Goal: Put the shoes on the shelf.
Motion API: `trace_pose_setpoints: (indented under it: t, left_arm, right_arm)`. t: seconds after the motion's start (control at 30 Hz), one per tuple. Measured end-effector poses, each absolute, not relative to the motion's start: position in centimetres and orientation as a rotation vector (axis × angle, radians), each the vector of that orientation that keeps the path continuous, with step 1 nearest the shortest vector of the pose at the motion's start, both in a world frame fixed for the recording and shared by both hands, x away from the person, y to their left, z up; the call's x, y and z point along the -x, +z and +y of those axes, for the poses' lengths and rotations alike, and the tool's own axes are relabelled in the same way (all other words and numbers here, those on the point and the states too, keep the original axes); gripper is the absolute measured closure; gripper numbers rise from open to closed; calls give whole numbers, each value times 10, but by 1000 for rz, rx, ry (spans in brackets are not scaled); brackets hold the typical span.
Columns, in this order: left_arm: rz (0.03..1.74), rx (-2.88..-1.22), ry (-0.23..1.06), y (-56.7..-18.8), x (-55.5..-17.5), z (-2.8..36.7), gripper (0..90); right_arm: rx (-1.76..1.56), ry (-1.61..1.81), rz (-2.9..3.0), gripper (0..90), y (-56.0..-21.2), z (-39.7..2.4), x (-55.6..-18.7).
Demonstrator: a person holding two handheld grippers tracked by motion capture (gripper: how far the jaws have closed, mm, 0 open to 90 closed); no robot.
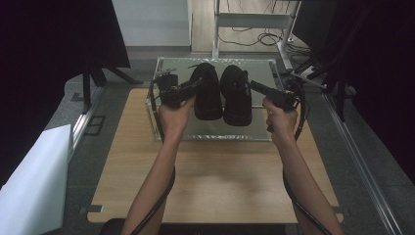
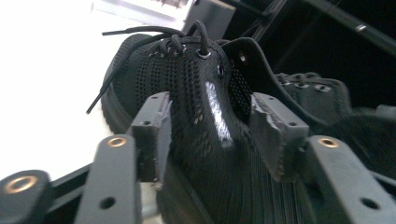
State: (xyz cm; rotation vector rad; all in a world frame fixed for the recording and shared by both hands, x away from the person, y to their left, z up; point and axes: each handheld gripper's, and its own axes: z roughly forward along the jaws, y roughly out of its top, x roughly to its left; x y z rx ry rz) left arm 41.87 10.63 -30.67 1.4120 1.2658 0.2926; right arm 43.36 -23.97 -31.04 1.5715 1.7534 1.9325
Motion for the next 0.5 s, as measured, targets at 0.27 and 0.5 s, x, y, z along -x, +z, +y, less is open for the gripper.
trace_pose_setpoints:
  t: [0.27, 0.5]
  left_arm:
    - [1188, -1392, 204, -327, -394, 130, 683]
    - [1128, -1447, 172, -345, -373, 133, 801]
  right_arm:
    - [-1509, 1946, 1824, 663, -329, -258, -409]
    - [-1429, 1926, 1886, 801, -343, -259, -382]
